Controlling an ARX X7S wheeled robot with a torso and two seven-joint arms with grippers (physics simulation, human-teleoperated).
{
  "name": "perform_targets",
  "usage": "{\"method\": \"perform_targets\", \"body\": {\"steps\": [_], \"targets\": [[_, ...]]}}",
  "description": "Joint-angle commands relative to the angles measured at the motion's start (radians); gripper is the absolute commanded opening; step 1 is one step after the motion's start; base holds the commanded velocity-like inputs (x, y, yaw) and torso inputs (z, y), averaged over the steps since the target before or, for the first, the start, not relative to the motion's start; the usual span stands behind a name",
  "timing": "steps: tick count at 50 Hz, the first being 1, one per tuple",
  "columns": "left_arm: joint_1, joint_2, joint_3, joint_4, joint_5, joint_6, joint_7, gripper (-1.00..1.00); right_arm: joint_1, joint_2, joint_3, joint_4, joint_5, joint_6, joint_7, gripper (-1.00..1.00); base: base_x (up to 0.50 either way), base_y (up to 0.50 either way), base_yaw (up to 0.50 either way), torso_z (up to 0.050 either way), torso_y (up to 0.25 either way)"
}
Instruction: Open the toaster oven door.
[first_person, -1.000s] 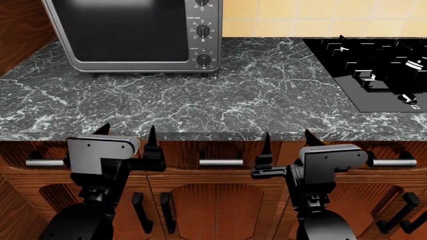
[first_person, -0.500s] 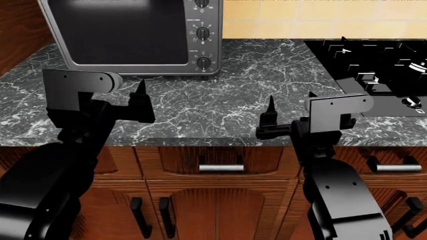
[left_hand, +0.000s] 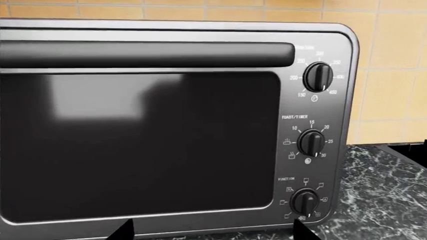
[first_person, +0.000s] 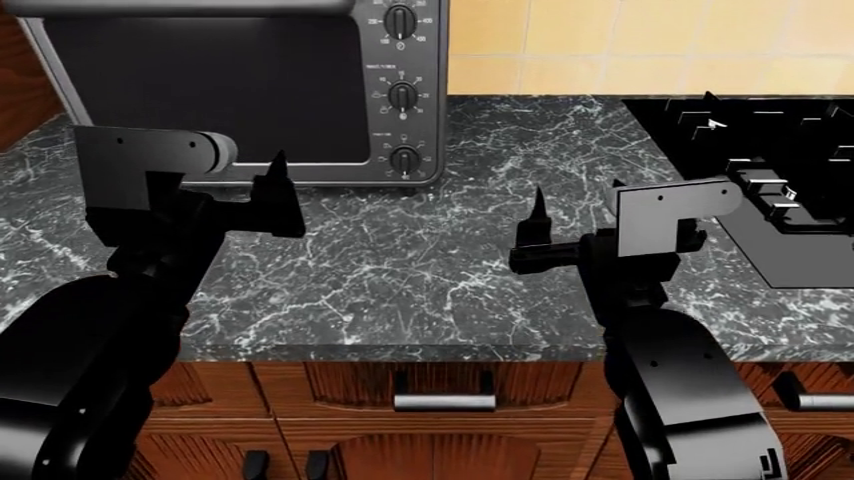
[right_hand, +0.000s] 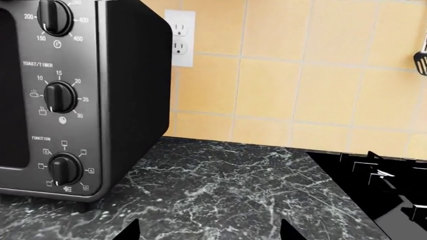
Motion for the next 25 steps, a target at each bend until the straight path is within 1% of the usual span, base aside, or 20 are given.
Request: {"method": "perform_targets", "body": {"steps": [1,6,10,13,15,20,25], "targets": [[0.0,-0.006,0.013,-0.001,-0.002,0.001,-0.001,1.0,-0.001,0.003,0.0,0.004,0.013,-0.003,0.002,1.0,0.32,0.0,0.0,0.0,0.0],[0.0,-0.016,0.025,0.013,-0.001,-0.009,-0.002,1.0,-0.007,0.004,0.001,0.002,0.02,-0.005,0.002,1.0,0.31,0.0,0.0,0.0,0.0],[-0.006,-0.048,0.065,0.039,0.012,-0.026,0.002,1.0,-0.014,0.003,0.004,-0.001,0.027,-0.009,0.002,1.0,0.0,0.0,0.0,0.0,0.0],[-0.045,-0.137,0.188,0.078,0.056,-0.054,0.026,1.0,-0.021,0.004,0.003,-0.001,0.032,-0.013,0.001,1.0,0.0,0.0,0.0,0.0,0.0],[-0.104,-0.226,0.3,0.109,0.086,-0.103,0.063,1.0,-0.024,0.005,0.003,-0.007,0.036,-0.011,0.0,1.0,0.0,0.0,0.0,0.0,0.0],[-0.267,-0.398,0.535,0.187,0.152,-0.198,0.139,1.0,-0.027,0.006,0.001,-0.014,0.042,-0.01,-0.002,1.0,0.0,0.0,0.0,0.0,0.0],[-0.425,-0.542,0.785,0.228,0.247,-0.196,0.222,1.0,-0.03,0.006,-0.001,-0.018,0.048,-0.013,-0.002,1.0,0.0,0.0,0.0,0.0,0.0]]}}
